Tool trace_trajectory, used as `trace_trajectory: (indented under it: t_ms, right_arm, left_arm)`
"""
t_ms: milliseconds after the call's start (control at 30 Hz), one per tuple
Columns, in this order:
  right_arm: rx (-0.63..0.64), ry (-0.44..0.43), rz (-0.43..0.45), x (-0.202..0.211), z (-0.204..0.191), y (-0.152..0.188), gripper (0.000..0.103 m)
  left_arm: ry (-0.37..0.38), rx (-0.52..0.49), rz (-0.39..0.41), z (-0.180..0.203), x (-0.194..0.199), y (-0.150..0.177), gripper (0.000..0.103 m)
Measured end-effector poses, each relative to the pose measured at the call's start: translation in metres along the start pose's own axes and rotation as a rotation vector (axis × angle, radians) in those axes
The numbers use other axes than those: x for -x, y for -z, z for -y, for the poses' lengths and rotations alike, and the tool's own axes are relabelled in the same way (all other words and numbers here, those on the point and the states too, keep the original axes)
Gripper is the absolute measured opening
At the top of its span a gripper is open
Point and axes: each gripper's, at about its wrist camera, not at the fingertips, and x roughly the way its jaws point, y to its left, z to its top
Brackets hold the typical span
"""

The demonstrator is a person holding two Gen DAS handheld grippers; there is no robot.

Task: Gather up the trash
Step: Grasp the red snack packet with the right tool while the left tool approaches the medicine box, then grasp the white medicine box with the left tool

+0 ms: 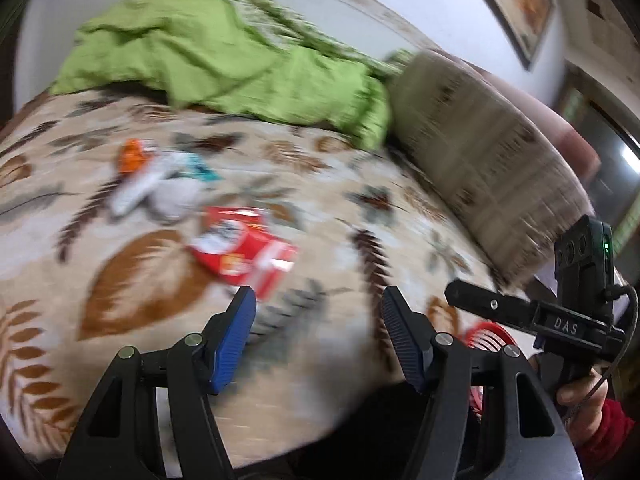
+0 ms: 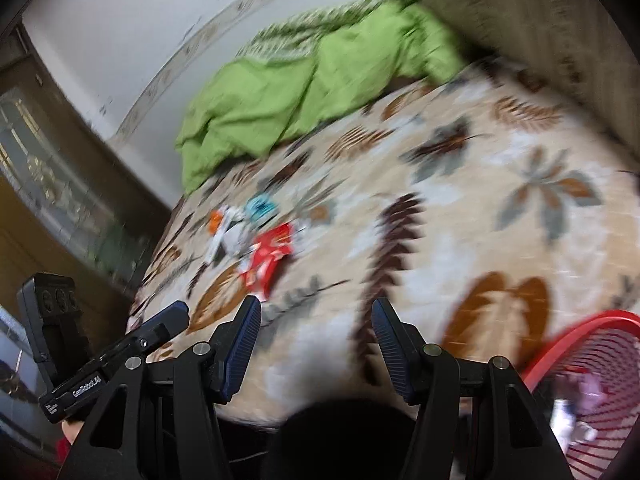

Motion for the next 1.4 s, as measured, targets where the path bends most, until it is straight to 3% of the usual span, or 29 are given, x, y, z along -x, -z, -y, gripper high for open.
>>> trace_trajectory:
  t_ms: [167,300,567,667,733,767,867,967,1133,1400]
  right_arm:
    - [-0.015,-0.059,-0.100,-0.062,-0.023,-0.012,0.061]
    - [-0.088,-0.082,-0.167,-0.117,-0.028,-0.022,0.061]
    - [-0.160,-0.081,-0.198,-0.185,-0.029,-0.032,0.061]
    - [-0.155,-0.129,-0.202,-0.196,-0.030,-0.032,0.045]
    - [-0.128,-0.151,-0.189,-0.196,-0.033,-0.031,0.034]
    - [-0.106,-0.155,-0.180,-0.195,-0.035,-0.030,0.018]
    - [-0.077,-0.176,-0.129,-0.185,-0.038,-0.034,0.007]
    - [-0.031,-0.167,-0.065,-0.169,-0.043,-0.036,0.006]
    - [0.035,-0.128,0.020,-0.145,-0.048,-0.036,0.005]
    - [0.088,-0.121,0.044,-0.141,-0.056,-0.035,0.005]
  left_arm:
    - [-0.114,0.078,0.031,-0.050,0.010,-0.009,0.064]
    - [-0.137,0.133,0.031,-0.074,0.013,-0.008,0.064]
    - [-0.149,0.146,0.032,-0.085,0.015,-0.004,0.064]
    - [-0.156,0.139,0.024,-0.087,0.011,-0.005,0.064]
    - [-0.161,0.136,0.018,-0.089,0.009,-0.005,0.064]
    - [-0.164,0.135,0.017,-0.089,0.007,-0.005,0.064]
    - [-0.172,0.133,0.015,-0.089,0.003,-0.007,0.064]
    - [-0.192,0.113,0.028,-0.090,-0.002,-0.013,0.064]
    - [-0.306,0.008,0.035,-0.092,-0.021,-0.033,0.064]
    - [-0.409,-0.083,-0.045,-0.114,-0.077,-0.061,0.062]
